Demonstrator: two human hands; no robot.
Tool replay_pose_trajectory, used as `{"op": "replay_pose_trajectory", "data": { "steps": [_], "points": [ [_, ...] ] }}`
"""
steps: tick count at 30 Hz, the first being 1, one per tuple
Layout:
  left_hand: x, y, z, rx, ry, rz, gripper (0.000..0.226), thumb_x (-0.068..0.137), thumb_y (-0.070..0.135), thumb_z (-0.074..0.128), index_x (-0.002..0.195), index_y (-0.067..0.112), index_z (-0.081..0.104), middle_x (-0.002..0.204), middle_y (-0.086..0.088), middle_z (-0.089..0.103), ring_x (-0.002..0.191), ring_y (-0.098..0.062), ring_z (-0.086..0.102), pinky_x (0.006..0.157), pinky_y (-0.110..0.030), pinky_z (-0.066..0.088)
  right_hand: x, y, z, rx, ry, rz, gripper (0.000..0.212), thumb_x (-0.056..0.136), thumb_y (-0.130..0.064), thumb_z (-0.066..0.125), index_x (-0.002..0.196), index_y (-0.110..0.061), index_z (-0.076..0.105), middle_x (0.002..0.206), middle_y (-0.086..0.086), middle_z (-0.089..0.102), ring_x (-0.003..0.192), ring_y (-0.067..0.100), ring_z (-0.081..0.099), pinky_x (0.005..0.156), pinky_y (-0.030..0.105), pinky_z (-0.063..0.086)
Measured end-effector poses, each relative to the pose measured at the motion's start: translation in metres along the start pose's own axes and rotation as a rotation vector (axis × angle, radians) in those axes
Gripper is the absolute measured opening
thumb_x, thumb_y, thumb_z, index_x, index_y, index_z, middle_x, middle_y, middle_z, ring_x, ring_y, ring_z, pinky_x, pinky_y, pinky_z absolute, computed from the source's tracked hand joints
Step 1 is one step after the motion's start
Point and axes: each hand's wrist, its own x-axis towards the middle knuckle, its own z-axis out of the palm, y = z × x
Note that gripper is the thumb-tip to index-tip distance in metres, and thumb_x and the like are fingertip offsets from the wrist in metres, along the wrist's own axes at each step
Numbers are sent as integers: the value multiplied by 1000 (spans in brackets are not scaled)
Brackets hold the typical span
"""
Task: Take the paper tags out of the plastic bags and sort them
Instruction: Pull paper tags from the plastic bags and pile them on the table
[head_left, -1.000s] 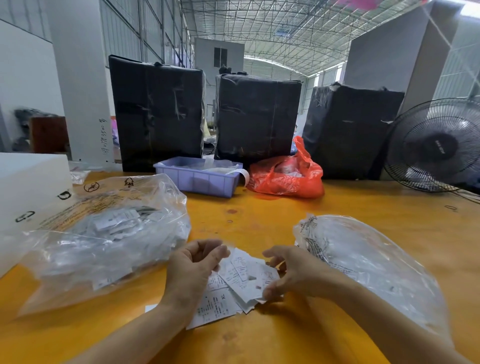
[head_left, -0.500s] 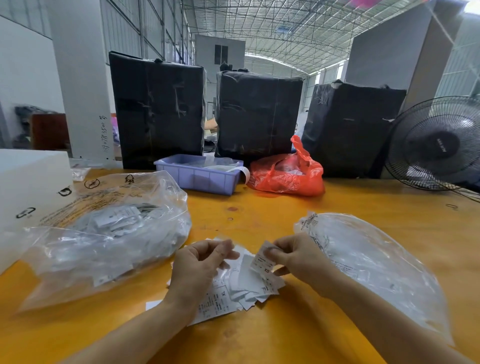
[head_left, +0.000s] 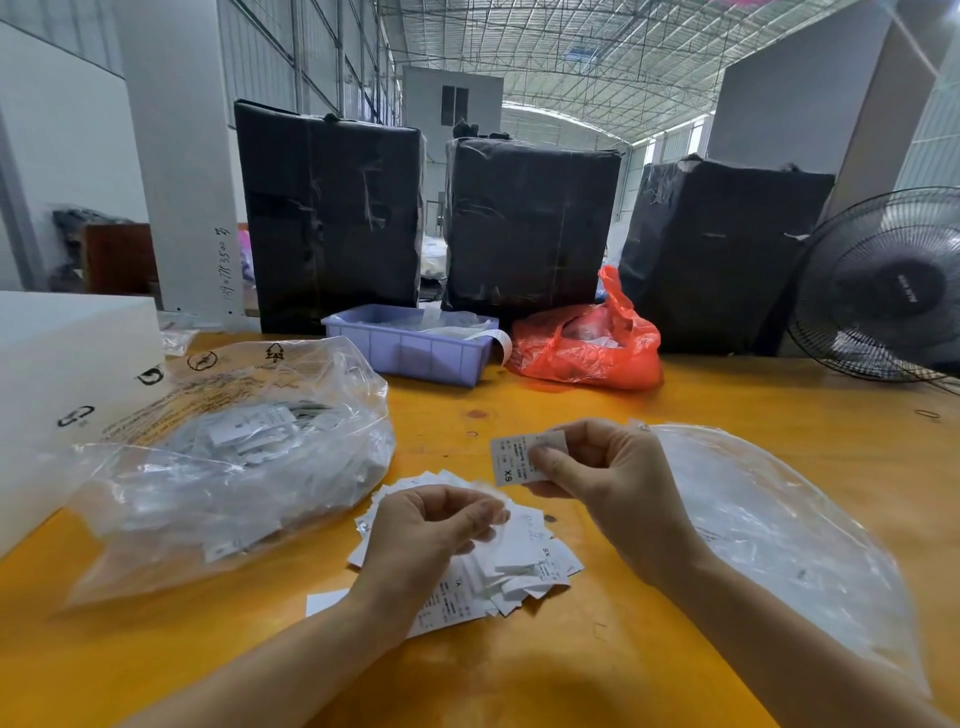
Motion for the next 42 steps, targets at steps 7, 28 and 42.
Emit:
{"op": "replay_pose_trajectory", "data": {
  "steps": [7, 28, 42],
  "points": [
    [0, -1, 0, 2, -38, -6, 31, 63, 33, 73, 80, 7, 74, 79, -3, 75, 62, -6, 65, 54, -12, 45, -5, 1, 2, -213, 4, -113, 17, 81, -1, 70, 74, -16, 66, 74, 0, 72, 68, 13, 71, 58, 22, 57],
    [2, -2, -2, -39, -22, 3, 22, 77, 29, 66, 78, 10, 76, 81, -4, 75, 64, -8, 66, 55, -13, 46, -5, 3, 3, -245, -24, -121, 21, 81, 1, 69, 72, -18, 65, 74, -1, 71, 68, 12, 71, 58, 23, 58],
    [0, -2, -2, -15, -33, -6, 16, 75, 28, 68, 71, 14, 77, 81, -4, 75, 64, -7, 66, 55, -13, 46, -4, 4, 2, -225, 14, -67, 18, 82, 0, 69, 72, -15, 65, 76, 3, 72, 69, 14, 72, 59, 25, 59]
  ]
}}
